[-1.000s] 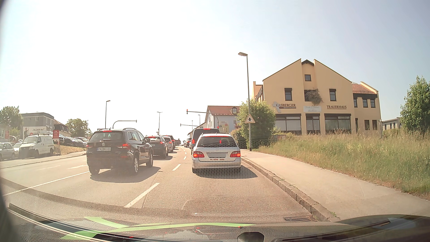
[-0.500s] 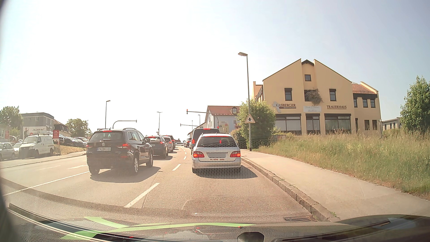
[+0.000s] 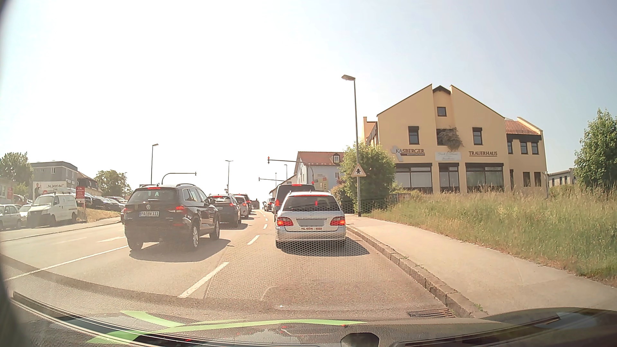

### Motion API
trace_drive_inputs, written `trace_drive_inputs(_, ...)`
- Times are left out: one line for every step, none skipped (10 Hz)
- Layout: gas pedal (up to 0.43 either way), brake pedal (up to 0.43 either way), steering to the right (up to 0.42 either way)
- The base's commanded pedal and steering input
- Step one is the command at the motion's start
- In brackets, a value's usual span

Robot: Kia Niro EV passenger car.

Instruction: Follow the waypoints while adhering to traffic rules and regulations

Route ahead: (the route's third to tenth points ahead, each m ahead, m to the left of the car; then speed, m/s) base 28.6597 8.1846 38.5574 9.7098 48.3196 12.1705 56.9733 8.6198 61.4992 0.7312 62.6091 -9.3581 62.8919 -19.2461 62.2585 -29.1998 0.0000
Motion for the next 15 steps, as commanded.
trace_drive_inputs(0.000, 0.274, -0.024)
trace_drive_inputs(0.000, 0.274, -0.025)
trace_drive_inputs(0.000, 0.274, -0.025)
trace_drive_inputs(0.000, 0.274, -0.025)
trace_drive_inputs(0.000, 0.274, -0.024)
trace_drive_inputs(0.000, 0.268, -0.025)
trace_drive_inputs(0.000, 0.268, -0.024)
trace_drive_inputs(0.000, 0.274, -0.024)
trace_drive_inputs(0.000, 0.274, -0.024)
trace_drive_inputs(0.000, 0.274, -0.024)
trace_drive_inputs(0.000, 0.268, -0.025)
trace_drive_inputs(0.000, 0.274, -0.025)
trace_drive_inputs(0.000, 0.268, -0.025)
trace_drive_inputs(0.000, 0.274, -0.025)
trace_drive_inputs(0.000, 0.274, -0.024)
